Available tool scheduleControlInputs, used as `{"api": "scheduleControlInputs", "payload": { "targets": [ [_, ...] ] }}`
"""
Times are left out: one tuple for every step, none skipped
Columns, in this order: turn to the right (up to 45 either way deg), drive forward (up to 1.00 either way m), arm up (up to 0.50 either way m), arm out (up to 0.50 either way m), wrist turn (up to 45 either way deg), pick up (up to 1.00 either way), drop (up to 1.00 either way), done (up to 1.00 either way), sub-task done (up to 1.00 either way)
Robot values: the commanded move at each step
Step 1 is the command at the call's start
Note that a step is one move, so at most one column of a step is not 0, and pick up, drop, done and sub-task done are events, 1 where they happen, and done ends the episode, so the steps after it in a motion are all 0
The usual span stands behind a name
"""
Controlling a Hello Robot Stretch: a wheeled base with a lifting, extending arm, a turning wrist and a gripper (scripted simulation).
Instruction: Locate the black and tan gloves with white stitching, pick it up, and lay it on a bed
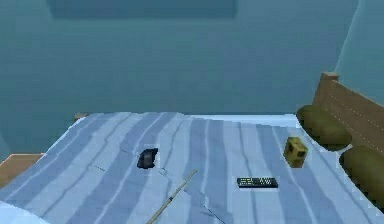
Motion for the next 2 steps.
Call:
{"api": "scheduleControlInputs", "payload": {
  "targets": [
    [9.0, 0.0, 0.0, 0.0, 0.0, 0.0, 0.0, 0.0, 0.0],
    [-6.0, 0.0, 0.0, 0.0, 0.0, 0.0, 0.0, 0.0, 0.0]
  ]
}}
